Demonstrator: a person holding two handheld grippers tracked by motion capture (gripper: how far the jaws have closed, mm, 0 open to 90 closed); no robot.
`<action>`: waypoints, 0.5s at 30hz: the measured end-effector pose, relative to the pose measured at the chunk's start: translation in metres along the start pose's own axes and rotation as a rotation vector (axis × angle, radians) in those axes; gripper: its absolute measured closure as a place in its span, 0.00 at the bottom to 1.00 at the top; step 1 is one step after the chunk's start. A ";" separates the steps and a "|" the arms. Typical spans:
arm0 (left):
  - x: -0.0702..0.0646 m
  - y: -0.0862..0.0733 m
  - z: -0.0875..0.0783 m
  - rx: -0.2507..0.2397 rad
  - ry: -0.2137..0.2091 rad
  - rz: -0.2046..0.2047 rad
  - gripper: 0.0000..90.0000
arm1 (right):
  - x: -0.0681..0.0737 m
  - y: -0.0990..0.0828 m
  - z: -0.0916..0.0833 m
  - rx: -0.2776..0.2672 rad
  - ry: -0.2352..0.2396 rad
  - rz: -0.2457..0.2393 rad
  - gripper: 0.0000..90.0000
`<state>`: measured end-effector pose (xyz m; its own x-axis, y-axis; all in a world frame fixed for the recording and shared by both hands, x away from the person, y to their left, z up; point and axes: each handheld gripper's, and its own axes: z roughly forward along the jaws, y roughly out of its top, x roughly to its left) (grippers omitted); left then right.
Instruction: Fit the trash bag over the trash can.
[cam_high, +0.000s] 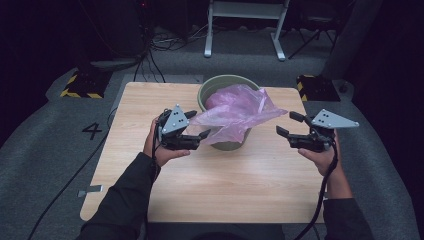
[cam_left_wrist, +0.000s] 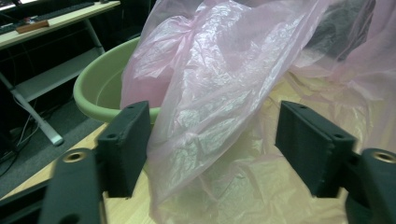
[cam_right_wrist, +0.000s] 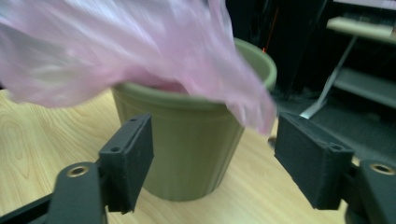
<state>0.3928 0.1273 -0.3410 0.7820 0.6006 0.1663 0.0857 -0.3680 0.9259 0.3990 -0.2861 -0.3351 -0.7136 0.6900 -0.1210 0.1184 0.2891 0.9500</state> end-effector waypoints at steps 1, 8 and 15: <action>0.001 0.000 0.000 -0.001 -0.007 -0.009 0.37 | 0.002 0.004 -0.004 -0.013 0.010 -0.018 0.29; 0.010 -0.002 0.003 -0.005 -0.017 -0.040 0.51 | 0.022 0.032 -0.010 -0.040 0.040 -0.130 0.33; 0.018 -0.006 0.005 0.002 -0.006 -0.026 0.85 | 0.040 0.029 0.005 0.006 0.127 -0.274 0.88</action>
<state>0.4101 0.1368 -0.3452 0.7832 0.6058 0.1398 0.1074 -0.3533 0.9293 0.3776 -0.2466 -0.3140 -0.8000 0.4978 -0.3350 -0.0864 0.4569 0.8853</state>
